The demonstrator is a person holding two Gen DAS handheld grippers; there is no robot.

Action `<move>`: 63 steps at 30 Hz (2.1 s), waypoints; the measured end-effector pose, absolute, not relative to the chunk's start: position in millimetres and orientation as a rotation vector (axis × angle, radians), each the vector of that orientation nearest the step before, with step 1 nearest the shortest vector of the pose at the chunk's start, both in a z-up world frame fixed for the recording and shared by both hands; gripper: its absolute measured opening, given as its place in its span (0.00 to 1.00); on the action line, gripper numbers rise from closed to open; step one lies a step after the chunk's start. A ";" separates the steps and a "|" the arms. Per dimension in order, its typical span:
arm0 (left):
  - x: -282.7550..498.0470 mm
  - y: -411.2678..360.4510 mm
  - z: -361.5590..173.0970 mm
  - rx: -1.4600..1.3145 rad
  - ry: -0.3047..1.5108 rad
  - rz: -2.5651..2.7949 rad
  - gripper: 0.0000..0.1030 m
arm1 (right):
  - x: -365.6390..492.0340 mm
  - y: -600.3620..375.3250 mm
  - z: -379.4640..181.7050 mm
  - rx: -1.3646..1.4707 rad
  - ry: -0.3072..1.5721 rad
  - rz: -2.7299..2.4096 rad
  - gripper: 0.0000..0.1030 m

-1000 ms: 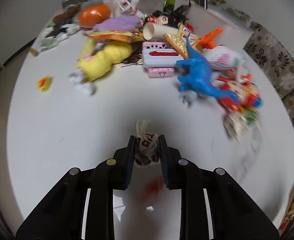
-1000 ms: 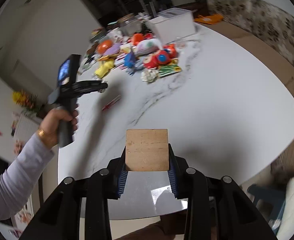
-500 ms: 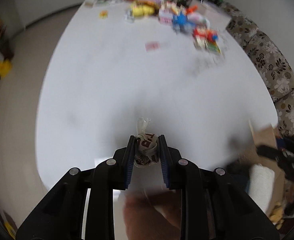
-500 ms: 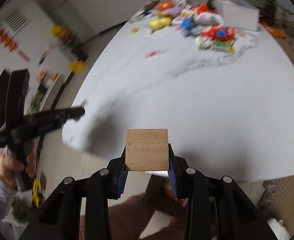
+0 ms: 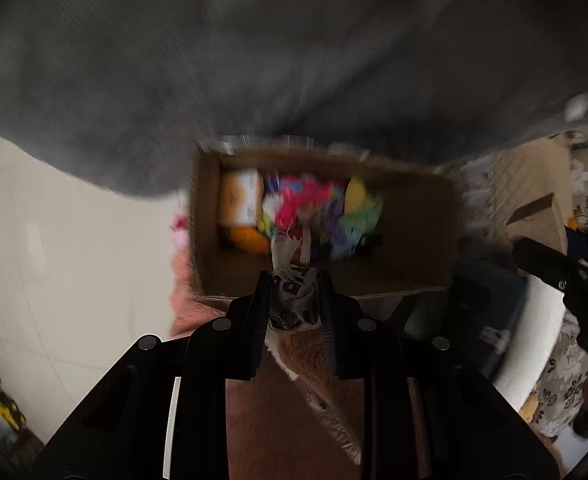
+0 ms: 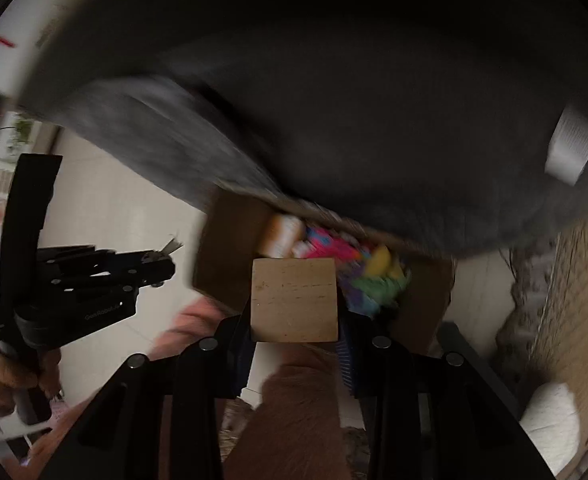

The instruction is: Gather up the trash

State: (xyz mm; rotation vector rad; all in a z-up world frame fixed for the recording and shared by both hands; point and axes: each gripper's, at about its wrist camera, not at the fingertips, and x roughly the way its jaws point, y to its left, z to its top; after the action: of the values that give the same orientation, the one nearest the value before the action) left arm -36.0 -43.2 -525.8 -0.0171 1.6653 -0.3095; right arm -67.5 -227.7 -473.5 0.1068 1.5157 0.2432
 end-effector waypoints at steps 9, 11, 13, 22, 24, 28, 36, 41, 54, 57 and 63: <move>-23.7 -69.3 -666.3 0.083 1.870 -0.250 0.79 | -54.6 -256.0 -621.6 0.133 1.684 0.012 0.76; -21.2 -71.5 -664.4 0.103 1.879 -0.258 0.79 | -50.7 -261.1 -620.8 0.126 1.684 -0.010 0.83; -19.0 -69.3 -654.9 0.126 1.879 -0.260 0.79 | -49.3 -262.1 -611.3 0.138 1.682 -0.009 0.87; -24.9 -53.8 -503.5 0.138 1.757 -0.378 0.79 | -54.2 -251.2 -467.9 0.238 1.566 0.089 0.95; -23.0 -45.3 -453.7 0.124 1.698 -0.396 0.79 | -54.0 -244.2 -415.4 0.240 1.488 0.122 0.95; -4.3 -22.6 -328.4 0.096 1.466 -0.346 0.79 | -41.7 -234.5 -304.7 0.226 1.264 0.159 0.95; 53.8 8.1 -142.5 0.061 0.971 -0.177 0.79 | 13.5 -214.7 -131.8 0.165 0.795 0.121 0.95; 77.5 16.7 -67.8 0.030 0.777 -0.153 0.79 | 37.8 -201.2 -67.1 0.138 0.601 0.102 0.95; 100.1 15.9 -18.4 0.033 0.615 -0.173 0.79 | 50.8 -196.0 -14.3 0.139 0.481 0.039 0.95; 99.8 14.4 -14.3 0.033 0.595 -0.172 0.79 | 49.6 -194.6 -8.3 0.136 0.468 0.039 0.95; 98.9 14.0 -8.9 0.027 0.571 -0.163 0.88 | 49.1 -190.6 -2.1 0.118 0.450 0.033 0.95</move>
State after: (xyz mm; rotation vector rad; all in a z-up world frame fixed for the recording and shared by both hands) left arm 98.9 14.0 -8.9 0.0265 0.5712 -0.1630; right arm 49.1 -190.6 -2.1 0.1179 0.4501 0.0327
